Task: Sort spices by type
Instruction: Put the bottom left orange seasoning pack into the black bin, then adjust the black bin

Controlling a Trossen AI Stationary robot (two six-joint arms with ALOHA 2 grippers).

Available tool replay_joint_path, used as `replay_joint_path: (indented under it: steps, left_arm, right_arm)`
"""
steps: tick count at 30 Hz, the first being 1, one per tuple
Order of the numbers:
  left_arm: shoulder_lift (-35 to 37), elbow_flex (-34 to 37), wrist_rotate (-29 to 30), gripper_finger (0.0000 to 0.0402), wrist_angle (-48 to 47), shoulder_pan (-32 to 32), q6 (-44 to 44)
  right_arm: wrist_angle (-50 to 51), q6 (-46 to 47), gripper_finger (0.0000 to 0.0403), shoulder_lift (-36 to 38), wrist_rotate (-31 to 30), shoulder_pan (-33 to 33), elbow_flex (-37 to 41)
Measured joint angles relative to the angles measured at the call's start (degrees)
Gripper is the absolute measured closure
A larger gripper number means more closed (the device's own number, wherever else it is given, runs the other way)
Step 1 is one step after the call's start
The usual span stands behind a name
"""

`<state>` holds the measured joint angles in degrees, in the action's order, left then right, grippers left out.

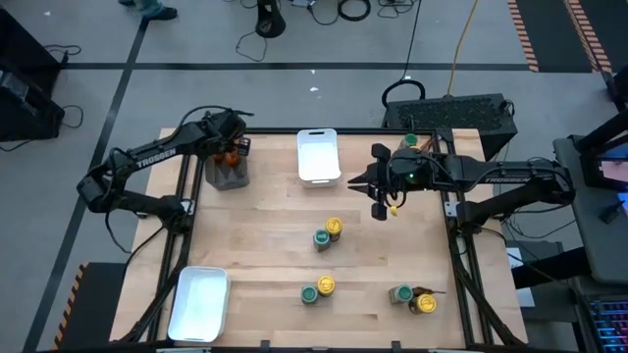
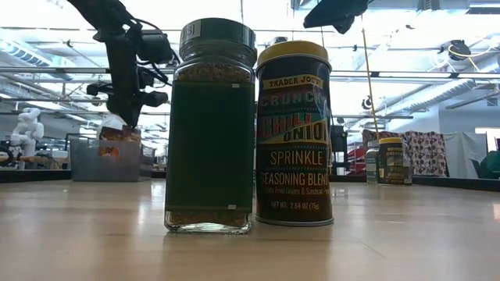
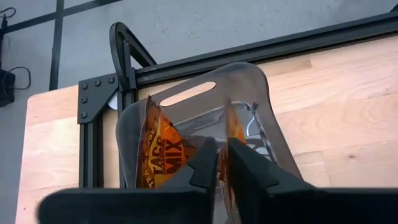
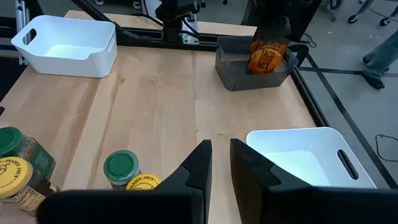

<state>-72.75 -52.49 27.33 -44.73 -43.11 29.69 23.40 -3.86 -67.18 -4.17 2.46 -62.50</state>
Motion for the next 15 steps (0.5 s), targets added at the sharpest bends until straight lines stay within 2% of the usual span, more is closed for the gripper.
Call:
replay_joint_path:
  steps: [8,12,15]
  left_arm:
    - [0.72,-0.85,-0.98,0.0262,-0.89,0.00,-0.02]
    - [2.31,-3.02,-3.20,0.0244,-0.69,0.00,-1.86]
    - [2.75,-3.90,-8.26,0.0242,-0.53,0.00,-4.39]
  right_arm:
    - [0.04,-0.04,0.0362,0.00,0.00,0.00,0.00]
    - [0.04,-0.43,0.0362,0.00,-0.01,0.00,0.00]
    - [0.04,-0.96,0.0362,0.00,-0.01,0.02,0.00]
